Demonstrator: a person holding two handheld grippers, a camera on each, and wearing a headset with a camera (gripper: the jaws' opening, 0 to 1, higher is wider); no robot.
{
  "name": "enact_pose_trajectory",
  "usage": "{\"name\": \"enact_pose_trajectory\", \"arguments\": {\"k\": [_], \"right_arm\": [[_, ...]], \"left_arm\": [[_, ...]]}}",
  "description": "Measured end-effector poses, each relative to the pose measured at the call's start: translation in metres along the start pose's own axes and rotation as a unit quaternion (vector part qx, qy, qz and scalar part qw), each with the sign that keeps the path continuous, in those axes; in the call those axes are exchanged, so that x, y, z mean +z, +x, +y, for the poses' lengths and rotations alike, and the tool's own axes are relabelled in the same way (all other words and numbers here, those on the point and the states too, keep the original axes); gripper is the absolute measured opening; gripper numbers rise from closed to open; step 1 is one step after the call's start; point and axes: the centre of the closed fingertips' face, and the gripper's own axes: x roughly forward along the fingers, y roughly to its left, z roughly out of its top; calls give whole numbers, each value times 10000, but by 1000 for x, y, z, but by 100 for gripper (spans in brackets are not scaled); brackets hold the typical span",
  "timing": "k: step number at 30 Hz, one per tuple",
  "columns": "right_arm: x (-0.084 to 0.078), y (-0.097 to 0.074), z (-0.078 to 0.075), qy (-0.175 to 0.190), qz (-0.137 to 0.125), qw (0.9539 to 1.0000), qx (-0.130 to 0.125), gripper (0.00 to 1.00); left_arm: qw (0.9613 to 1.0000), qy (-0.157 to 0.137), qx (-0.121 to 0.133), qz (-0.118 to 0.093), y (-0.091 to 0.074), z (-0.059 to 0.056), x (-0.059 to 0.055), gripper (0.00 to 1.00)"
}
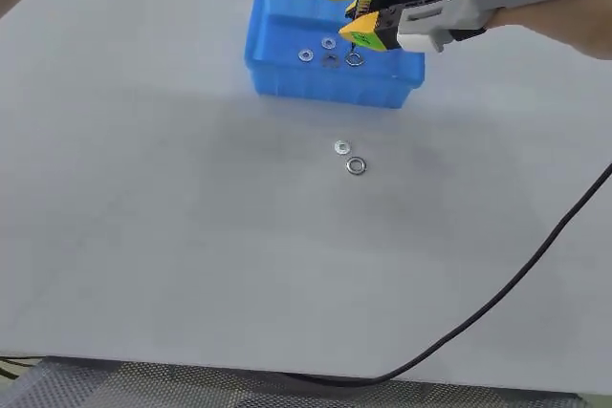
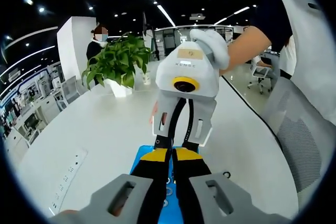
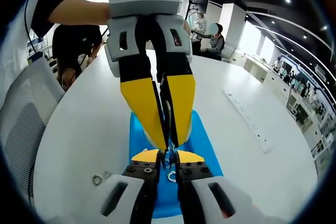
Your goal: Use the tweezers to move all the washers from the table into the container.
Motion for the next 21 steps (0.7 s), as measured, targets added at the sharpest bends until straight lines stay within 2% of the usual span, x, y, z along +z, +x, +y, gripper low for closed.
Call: {"name": "enact_pose_trajectory", "arguments": {"k": [2, 4, 10, 13, 14, 19, 21], "right_arm": [[0, 0, -1, 44, 2, 10000, -5, 15], [-1, 0, -1, 33, 12, 10000, -32, 20], [1, -12, -8, 51, -29, 9998, -193, 21], [4, -16, -5, 132, -59, 9995, -283, 22], [4, -19, -4, 144, -47, 9994, -308, 22], [0, -37, 4, 252, -142, 9983, -498, 25], [1, -46, 9, 422, -246, 9976, -500, 27]], "left_arm": [[10000, -13, 60, -56, -2, 4, 3, 6], [9999, 57, 133, -18, -3, 7, 4, 6], [9998, 132, 175, 5, -11, 4, 13, 6], [9998, 126, 175, -37, -16, 0, 19, 6], [9998, 70, 140, -125, -17, -3, 23, 6], [9997, 108, 134, -155, -22, -12, 30, 6], [9997, 113, 106, -188, -24, -17, 35, 6]]}}
